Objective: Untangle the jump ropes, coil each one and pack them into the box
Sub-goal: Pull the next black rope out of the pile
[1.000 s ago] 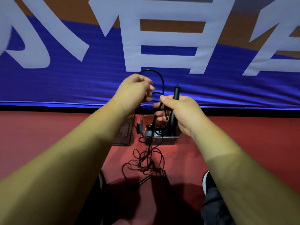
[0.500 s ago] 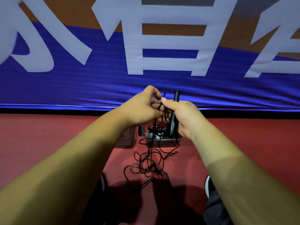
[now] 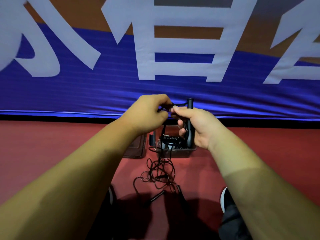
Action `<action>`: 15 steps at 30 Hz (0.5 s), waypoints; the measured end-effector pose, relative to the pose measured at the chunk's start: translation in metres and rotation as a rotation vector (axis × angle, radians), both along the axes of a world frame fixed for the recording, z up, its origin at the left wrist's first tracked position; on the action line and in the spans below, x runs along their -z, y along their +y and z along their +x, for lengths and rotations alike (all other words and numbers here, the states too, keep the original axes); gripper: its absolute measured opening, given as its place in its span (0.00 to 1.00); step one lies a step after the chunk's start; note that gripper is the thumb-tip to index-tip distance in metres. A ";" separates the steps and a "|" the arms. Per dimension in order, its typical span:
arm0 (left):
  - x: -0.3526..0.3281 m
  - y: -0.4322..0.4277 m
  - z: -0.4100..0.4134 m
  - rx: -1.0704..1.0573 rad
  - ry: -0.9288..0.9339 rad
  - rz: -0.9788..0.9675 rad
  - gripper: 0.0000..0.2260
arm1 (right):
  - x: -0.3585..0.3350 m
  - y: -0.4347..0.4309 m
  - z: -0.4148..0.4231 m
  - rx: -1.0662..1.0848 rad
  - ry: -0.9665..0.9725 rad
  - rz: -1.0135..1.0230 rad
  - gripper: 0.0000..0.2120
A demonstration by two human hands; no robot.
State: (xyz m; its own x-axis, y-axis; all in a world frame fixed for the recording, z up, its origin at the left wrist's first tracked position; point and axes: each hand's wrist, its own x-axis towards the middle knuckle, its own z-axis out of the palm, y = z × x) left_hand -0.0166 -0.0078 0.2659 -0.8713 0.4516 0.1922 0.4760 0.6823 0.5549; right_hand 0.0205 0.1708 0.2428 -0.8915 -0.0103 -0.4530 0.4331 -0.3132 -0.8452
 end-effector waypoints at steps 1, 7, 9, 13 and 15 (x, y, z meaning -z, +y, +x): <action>-0.001 -0.002 -0.002 -0.044 -0.010 0.016 0.13 | 0.002 0.001 -0.002 0.008 -0.007 0.026 0.05; -0.006 -0.010 -0.015 -0.301 -0.184 0.410 0.09 | 0.028 0.017 -0.013 0.185 -0.140 0.182 0.04; -0.012 -0.011 -0.018 -0.398 -0.272 0.568 0.09 | 0.035 0.023 -0.017 0.246 -0.177 0.208 0.06; -0.025 -0.013 -0.014 -0.511 -0.579 1.043 0.06 | 0.046 0.032 -0.021 0.439 -0.208 0.137 0.06; -0.027 -0.017 -0.014 -0.527 -0.639 1.161 0.08 | 0.047 0.032 -0.021 0.443 -0.218 0.196 0.04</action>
State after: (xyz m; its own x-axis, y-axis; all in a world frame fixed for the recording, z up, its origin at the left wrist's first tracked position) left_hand -0.0309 -0.0250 0.2932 -0.9616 -0.0857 -0.2609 -0.2273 -0.2845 0.9313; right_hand -0.0001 0.2024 0.1957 -0.6761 0.4494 -0.5839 0.4675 -0.3508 -0.8114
